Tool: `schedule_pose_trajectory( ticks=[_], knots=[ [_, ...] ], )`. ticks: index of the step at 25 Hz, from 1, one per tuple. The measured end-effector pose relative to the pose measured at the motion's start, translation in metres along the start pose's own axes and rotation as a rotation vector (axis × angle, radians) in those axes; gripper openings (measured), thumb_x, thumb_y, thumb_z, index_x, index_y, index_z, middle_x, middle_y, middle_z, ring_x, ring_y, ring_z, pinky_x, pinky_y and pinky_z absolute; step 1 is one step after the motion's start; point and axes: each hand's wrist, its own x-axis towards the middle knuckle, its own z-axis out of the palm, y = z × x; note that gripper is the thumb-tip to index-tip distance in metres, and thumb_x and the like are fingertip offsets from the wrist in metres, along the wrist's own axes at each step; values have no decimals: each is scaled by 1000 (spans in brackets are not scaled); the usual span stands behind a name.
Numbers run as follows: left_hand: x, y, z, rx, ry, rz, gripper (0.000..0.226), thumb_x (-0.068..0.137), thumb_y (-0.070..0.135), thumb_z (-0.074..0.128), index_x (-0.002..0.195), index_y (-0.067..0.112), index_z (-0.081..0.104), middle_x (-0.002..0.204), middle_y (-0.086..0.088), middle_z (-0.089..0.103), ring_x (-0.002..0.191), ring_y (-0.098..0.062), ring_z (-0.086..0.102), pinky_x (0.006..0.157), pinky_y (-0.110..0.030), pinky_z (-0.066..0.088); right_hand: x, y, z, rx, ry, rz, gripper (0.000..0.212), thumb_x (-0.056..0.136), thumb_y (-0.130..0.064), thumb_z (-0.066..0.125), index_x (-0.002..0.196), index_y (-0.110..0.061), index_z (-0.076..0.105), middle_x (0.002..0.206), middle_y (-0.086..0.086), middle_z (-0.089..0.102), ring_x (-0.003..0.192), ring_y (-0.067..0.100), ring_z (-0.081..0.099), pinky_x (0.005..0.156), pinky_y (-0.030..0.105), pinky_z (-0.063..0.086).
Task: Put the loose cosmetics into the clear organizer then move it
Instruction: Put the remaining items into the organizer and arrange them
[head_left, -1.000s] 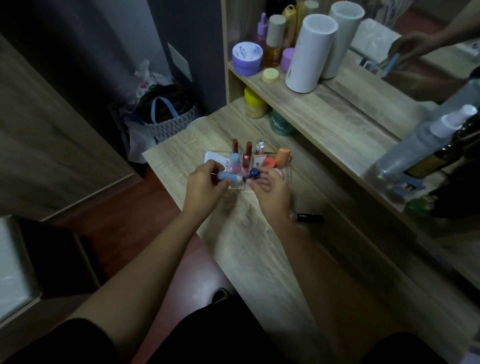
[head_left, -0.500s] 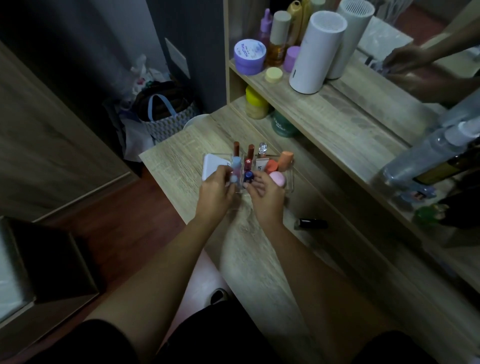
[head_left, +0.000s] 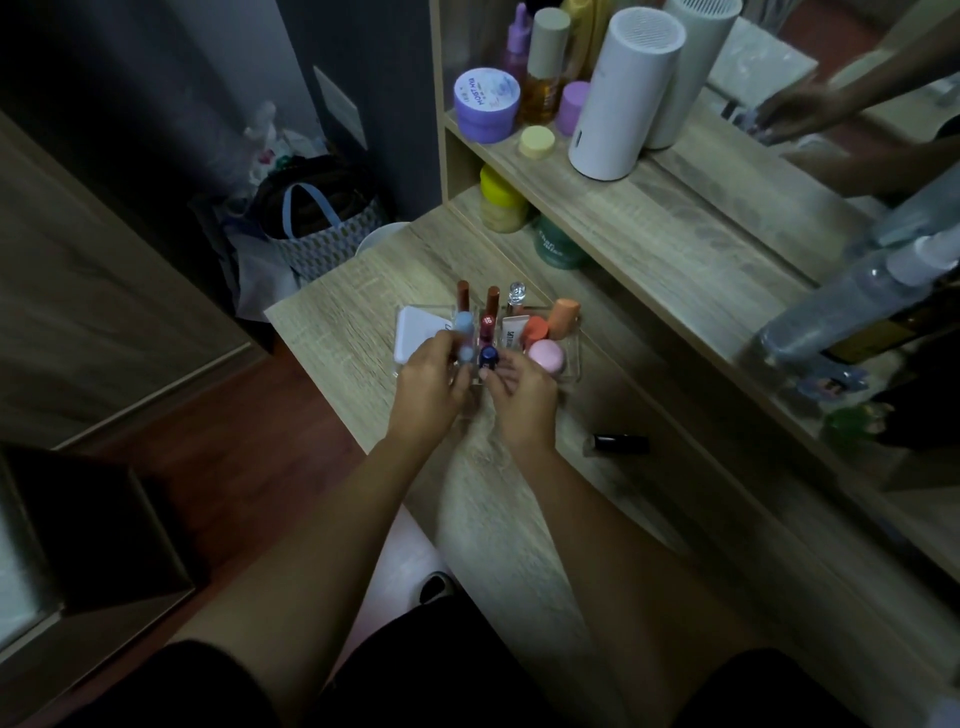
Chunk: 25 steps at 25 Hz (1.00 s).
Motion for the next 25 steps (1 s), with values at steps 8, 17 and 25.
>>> schedule_pose_trajectory(
  ticks=[8, 17, 25],
  knots=[
    [-20, 8, 2, -174, 165, -204, 15, 84, 18, 61, 84, 8, 50, 82, -11, 56, 70, -21, 51, 61, -33, 42, -13, -3, -39, -259, -58, -28, 32, 87, -9, 60, 120, -9, 61, 112, 15, 68, 103, 26, 63, 91, 37, 52],
    [-40, -14, 20, 124, -312, 157, 40, 91, 21, 55, 129, 6, 53, 134, -18, 56, 127, -29, 49, 108, -36, 36, -18, 26, -90, -878, -241, -97, 42, 82, -9, 53, 124, -10, 51, 128, 10, 52, 116, 29, 48, 97, 38, 43],
    [-49, -23, 31, 294, -451, 375, 57, 94, 33, 50, 142, 8, 33, 151, -15, 34, 143, -26, 26, 119, -35, 19, -24, 35, -100, -379, -147, -129, 25, 84, -9, 64, 108, -2, 63, 102, 19, 66, 93, 33, 62, 81, 35, 47]
  ],
)
